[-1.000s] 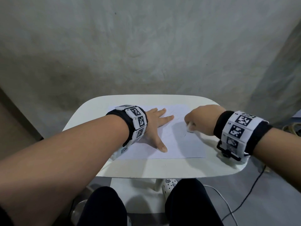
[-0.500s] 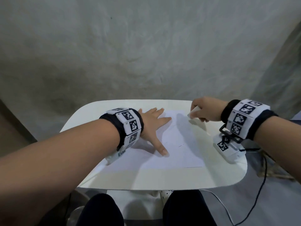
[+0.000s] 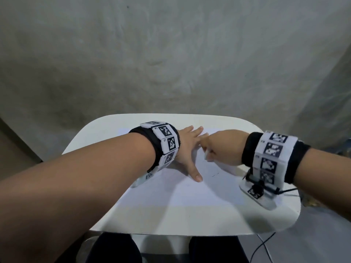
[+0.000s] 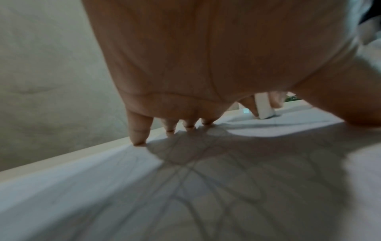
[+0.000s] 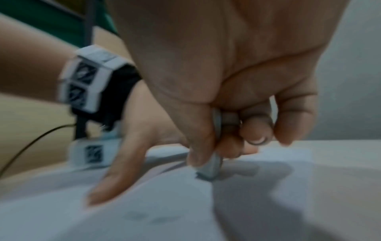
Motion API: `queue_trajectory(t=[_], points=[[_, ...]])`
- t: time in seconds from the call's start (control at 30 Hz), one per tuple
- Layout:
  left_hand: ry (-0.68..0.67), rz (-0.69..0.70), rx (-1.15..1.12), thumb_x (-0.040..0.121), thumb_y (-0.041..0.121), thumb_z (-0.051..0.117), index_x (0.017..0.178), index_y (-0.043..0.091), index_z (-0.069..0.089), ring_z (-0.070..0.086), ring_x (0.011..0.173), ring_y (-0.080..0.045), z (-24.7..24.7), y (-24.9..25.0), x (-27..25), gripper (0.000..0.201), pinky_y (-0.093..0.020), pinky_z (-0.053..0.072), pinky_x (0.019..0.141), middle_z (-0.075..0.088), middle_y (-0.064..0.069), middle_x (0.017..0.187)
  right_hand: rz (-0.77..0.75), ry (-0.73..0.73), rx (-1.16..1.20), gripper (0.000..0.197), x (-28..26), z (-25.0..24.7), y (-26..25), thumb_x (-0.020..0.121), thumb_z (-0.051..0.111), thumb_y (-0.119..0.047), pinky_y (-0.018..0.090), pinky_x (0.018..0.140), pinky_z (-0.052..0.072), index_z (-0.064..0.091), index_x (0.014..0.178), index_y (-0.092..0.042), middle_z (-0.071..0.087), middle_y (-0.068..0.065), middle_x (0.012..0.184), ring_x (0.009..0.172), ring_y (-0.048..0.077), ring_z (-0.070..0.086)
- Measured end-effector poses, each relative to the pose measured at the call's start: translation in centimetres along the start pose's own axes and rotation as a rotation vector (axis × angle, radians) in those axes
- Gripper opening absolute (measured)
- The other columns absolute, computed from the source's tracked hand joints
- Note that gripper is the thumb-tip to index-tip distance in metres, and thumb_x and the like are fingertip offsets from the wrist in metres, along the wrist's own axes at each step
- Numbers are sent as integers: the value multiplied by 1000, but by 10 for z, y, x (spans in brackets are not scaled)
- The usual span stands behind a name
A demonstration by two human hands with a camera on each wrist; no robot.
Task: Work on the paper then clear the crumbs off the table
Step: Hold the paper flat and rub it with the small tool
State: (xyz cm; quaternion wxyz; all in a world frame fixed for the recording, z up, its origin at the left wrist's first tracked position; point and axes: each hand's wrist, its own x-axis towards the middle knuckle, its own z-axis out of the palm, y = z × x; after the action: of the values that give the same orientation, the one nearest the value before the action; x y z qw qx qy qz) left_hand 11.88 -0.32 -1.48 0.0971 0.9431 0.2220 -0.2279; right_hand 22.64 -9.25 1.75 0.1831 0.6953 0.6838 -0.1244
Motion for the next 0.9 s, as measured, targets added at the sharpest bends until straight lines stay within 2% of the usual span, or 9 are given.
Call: queue_trajectory(t=[0.1, 0.23, 0.33, 0.5, 0.6, 0.67, 0.7, 0.8, 0.9], points=[[-24, -21, 33, 61, 76, 71, 152, 31, -20, -22, 147, -20, 1, -2, 1, 136, -50, -1, 117, -28, 6, 159, 117, 10, -23, 18, 4, -8, 16, 93, 48, -22, 33, 88, 46, 56, 110, -21, 61, -6, 95, 92, 21, 56], [-23, -7, 13, 62, 72, 73, 153, 32, -18, -22, 147, -20, -1, -2, 1, 135, -47, -1, 118, -28, 5, 159, 35, -8, -45, 21, 0, 2, 3, 93, 49, -20, 34, 88, 47, 52, 114, -25, 62, -2, 100, 97, 23, 59], [-33, -14, 36, 61, 76, 71, 152, 31, -20, -22, 147, -20, 0, -1, 2, 136, -51, -1, 117, -29, 7, 158, 101, 6, -31, 9, -2, -7, 13, 94, 49, -24, 35, 91, 46, 51, 103, -24, 61, -5, 101, 91, 21, 54], [-17, -10, 9, 62, 71, 74, 153, 33, -16, -22, 147, -20, 0, -1, 0, 134, -46, -2, 118, -27, 5, 159, 3, -20, -74, 32, -3, 2, -7, 94, 50, -24, 33, 87, 44, 50, 126, -23, 61, -1, 117, 98, 23, 57], [-30, -13, 21, 61, 74, 72, 151, 33, -21, -22, 147, -21, 0, 0, 0, 136, -51, 0, 117, -27, 5, 159, 119, 9, -85, 33, 3, -10, 6, 96, 46, -22, 30, 84, 42, 52, 129, -19, 61, -1, 118, 106, 22, 57], [-18, -10, 15, 62, 73, 73, 151, 34, -22, -21, 147, -20, 0, 0, -2, 136, -49, 0, 117, -26, 5, 159, 165, -28, -115, 36, 7, -10, 5, 98, 45, -19, 32, 94, 38, 48, 134, -12, 57, 4, 129, 119, 23, 52], [-6, -9, 4, 63, 70, 75, 151, 34, -21, -21, 147, -19, -1, -1, -3, 135, -46, -1, 118, -26, 5, 159, 121, -40, -102, 33, 8, -6, -3, 97, 47, -19, 33, 96, 37, 51, 130, -14, 58, 2, 127, 120, 23, 51], [-7, -14, 4, 64, 69, 75, 152, 33, -17, -22, 147, -18, -1, -1, -7, 132, -45, 0, 118, -27, 7, 159, -2, -12, -65, 16, 3, -1, -15, 93, 53, -24, 30, 81, 42, 60, 108, -24, 64, -6, 102, 101, 22, 59], [-31, -24, 35, 60, 79, 69, 151, 32, -21, -22, 147, -18, 1, -6, -2, 137, -54, 1, 117, -27, 9, 159, 216, -21, -126, 25, 16, -15, 10, 94, 49, -26, 31, 84, 49, 60, 113, -13, 66, -1, 107, 98, 22, 62]])
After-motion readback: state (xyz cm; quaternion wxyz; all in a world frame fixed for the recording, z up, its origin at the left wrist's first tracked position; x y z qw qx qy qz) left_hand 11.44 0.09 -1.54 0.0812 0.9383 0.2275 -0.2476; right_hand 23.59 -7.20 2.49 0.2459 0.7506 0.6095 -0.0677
